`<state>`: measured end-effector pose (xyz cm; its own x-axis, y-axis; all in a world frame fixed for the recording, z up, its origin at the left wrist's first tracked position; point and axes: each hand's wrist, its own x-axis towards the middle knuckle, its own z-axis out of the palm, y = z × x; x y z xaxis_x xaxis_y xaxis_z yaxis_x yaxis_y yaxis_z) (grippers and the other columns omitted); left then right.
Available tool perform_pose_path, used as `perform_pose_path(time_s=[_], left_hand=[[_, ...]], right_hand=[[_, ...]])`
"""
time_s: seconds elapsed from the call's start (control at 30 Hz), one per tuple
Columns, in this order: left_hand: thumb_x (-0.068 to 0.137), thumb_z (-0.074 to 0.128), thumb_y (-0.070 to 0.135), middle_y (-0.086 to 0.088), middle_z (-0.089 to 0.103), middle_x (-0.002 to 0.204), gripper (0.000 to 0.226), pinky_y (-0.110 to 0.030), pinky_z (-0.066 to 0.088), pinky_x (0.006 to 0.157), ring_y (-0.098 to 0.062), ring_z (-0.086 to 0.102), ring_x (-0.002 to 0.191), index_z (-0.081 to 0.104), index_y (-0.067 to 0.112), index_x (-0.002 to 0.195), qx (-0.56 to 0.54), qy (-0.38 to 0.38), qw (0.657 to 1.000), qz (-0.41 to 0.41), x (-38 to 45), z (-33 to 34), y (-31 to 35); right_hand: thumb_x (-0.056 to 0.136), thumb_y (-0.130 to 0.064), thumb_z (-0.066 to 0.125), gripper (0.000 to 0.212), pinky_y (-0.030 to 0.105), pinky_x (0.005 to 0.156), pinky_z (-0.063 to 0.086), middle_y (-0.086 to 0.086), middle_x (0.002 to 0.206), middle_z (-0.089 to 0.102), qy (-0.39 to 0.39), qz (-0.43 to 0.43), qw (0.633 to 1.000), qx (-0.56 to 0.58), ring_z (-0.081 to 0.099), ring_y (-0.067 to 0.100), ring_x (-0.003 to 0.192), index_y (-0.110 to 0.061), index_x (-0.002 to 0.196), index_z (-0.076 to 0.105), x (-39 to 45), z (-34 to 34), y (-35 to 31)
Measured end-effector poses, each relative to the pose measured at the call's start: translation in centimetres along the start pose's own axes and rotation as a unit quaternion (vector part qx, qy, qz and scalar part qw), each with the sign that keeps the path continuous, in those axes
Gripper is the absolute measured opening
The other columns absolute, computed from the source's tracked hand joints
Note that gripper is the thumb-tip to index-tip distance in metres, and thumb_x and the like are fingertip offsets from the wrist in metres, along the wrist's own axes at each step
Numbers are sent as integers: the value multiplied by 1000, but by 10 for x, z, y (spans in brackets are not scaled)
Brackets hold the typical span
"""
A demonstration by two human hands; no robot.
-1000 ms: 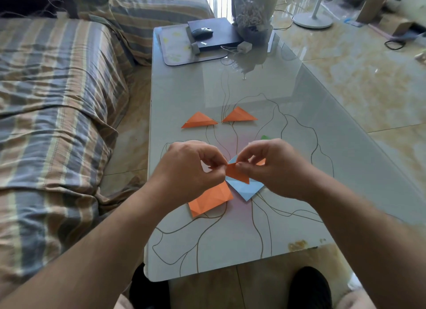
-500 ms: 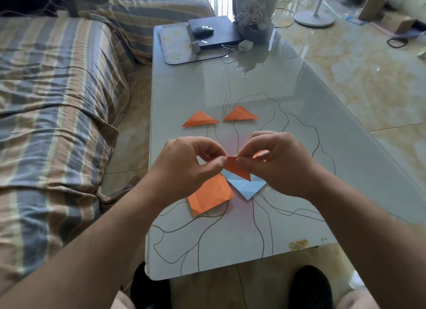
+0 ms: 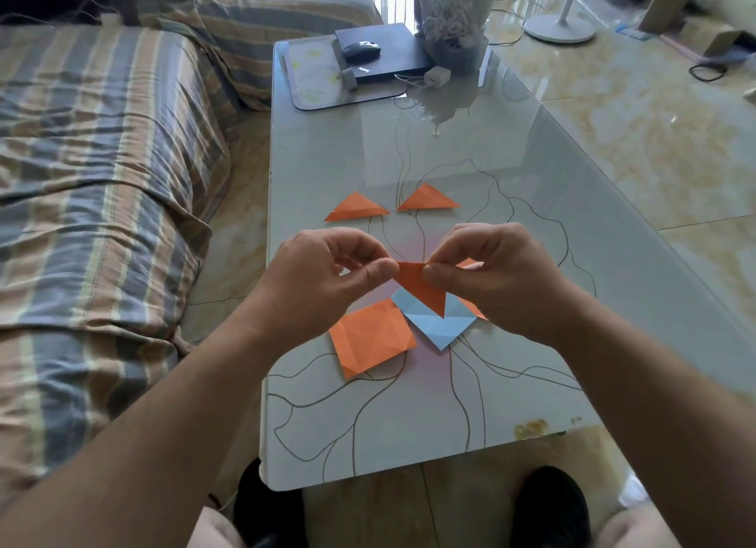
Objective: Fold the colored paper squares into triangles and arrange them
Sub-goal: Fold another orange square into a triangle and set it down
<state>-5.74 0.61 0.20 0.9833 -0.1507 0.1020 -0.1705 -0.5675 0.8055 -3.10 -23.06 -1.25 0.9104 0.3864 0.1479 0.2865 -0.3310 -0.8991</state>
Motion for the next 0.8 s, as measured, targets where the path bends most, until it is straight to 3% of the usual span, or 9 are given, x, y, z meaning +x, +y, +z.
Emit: perform_pose_path(time_s=[0.13,0.23,0.33,0.43,0.53,0.6,0.67,0.8], left_hand=[[88,77,31,-18,73,90,12,-44,56,76,-22,63,78,79,20,93,-157,-4,987,-47,0,2,4],[84,72,37,-17,75,93,22,-36,56,79,-20,67,83,77,20,96,-206,-10,975,-77,1,6,5],[91,72,28,-11,74,87,12,-26,55,74,-15,66,81,76,17,95,-205,-19,975,-85,2,5,4],[94,72,17,-1,72,81,5,-19,52,71,-9,65,77,76,17,92,-182,-24,980,-78,3,3,2],[92,74,21,-6,76,84,3,-33,59,76,-20,69,79,77,20,92,-176,-8,981,-80,1,5,2],[88,74,33,-7,78,92,16,-45,61,86,-28,74,92,77,20,98,-209,8,973,-98,0,8,4],[81,73,41,-5,79,95,30,-51,60,91,-28,75,95,76,18,101,-234,10,965,-116,0,10,6],[78,73,42,-6,79,92,30,-53,59,93,-22,74,88,75,19,97,-239,7,964,-119,1,15,9]], right_hand=[[83,-26,80,9,43,71,46,14,79,73,4,25,995,99,60,25,73,-18,80,79,0,0,-4],[78,-35,83,22,47,72,37,39,87,63,-12,73,985,154,50,30,75,-14,82,79,0,0,-4],[76,-36,84,24,46,74,35,44,88,58,-19,92,982,162,47,30,78,-14,82,79,-1,1,-7],[77,-34,82,20,45,73,35,41,85,60,-20,100,982,158,47,29,76,-14,82,79,-1,2,-7],[80,-29,81,15,44,71,35,29,76,60,-16,115,981,155,46,28,74,-14,81,79,-1,2,-6],[84,-22,83,10,44,74,43,19,80,68,-12,122,979,165,55,26,75,-14,79,78,-1,1,-7],[89,-16,79,12,41,80,49,10,82,74,-8,135,975,179,65,20,79,-16,78,77,-2,1,-9],[91,-19,76,15,39,81,51,11,87,75,-14,164,965,204,70,20,83,-20,76,74,-3,4,-11]])
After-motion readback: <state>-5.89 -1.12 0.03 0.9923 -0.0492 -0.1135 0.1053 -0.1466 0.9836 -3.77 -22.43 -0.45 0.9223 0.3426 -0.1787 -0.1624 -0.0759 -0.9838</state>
